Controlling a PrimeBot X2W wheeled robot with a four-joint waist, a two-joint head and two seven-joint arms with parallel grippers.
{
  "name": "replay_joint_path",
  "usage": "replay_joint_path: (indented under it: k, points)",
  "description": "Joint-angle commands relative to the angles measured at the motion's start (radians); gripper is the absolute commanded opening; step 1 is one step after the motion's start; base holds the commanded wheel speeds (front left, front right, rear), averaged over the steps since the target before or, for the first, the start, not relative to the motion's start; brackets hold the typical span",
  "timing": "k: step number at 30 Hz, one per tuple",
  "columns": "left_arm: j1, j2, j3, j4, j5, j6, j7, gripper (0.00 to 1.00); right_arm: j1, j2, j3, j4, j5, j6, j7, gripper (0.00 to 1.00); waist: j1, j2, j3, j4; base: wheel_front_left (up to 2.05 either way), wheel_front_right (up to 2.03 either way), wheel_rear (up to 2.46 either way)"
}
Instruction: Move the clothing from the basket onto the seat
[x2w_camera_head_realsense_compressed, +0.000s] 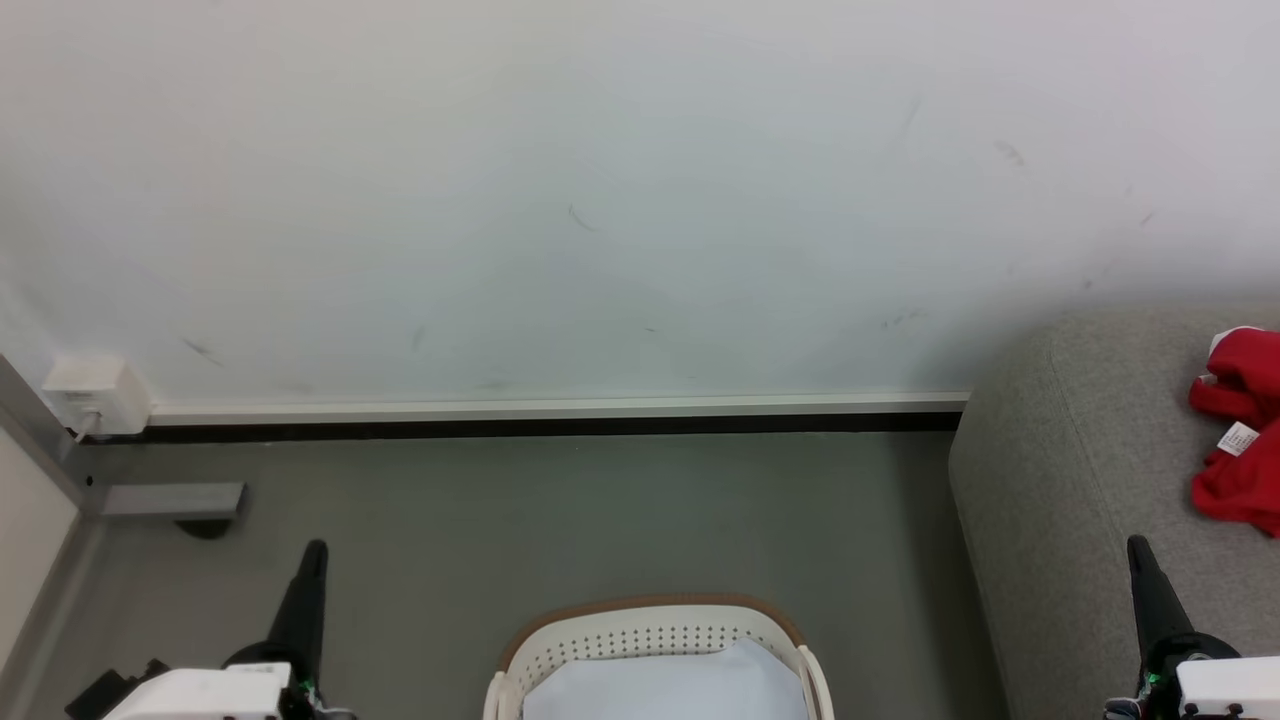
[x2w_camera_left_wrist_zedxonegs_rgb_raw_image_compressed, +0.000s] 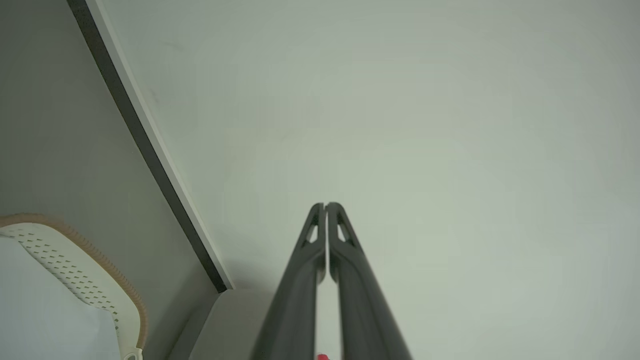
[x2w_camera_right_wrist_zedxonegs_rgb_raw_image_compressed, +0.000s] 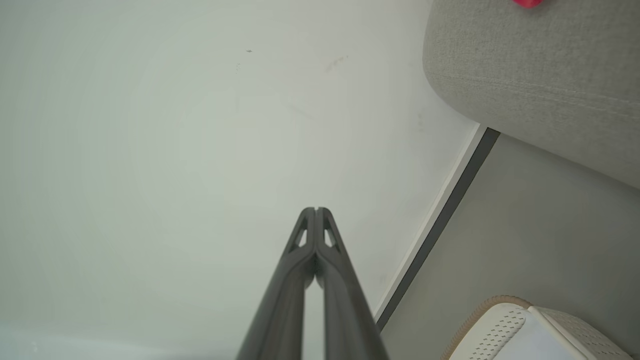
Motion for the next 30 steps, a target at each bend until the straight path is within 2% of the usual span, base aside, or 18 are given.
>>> replay_joint_path:
  k: [1, 20, 30]
  points:
    - [-0.015, 0.002, 0.008, -0.010, -0.024, -0.002, 0.007, 0.00, -0.014, -0.005, -0.005, -0.008, 0.026, -0.002, 0.008, 0.00, -0.0001, 0.0000, 0.001, 0.001, 0.00, 0.00, 0.00]
    - [-0.024, -0.002, 0.021, -0.028, -0.155, -0.002, 0.041, 0.00, -0.021, -0.009, -0.020, -0.021, 0.160, -0.002, 0.039, 0.00, -0.0001, 0.0000, 0.009, 0.009, 0.00, 0.00, 0.00]
    - [-0.024, -0.002, 0.021, -0.028, -0.153, -0.002, 0.042, 0.00, -0.021, -0.010, -0.017, -0.021, 0.159, -0.002, 0.037, 0.00, -0.0001, 0.0000, 0.010, 0.009, 0.00, 0.00, 0.00]
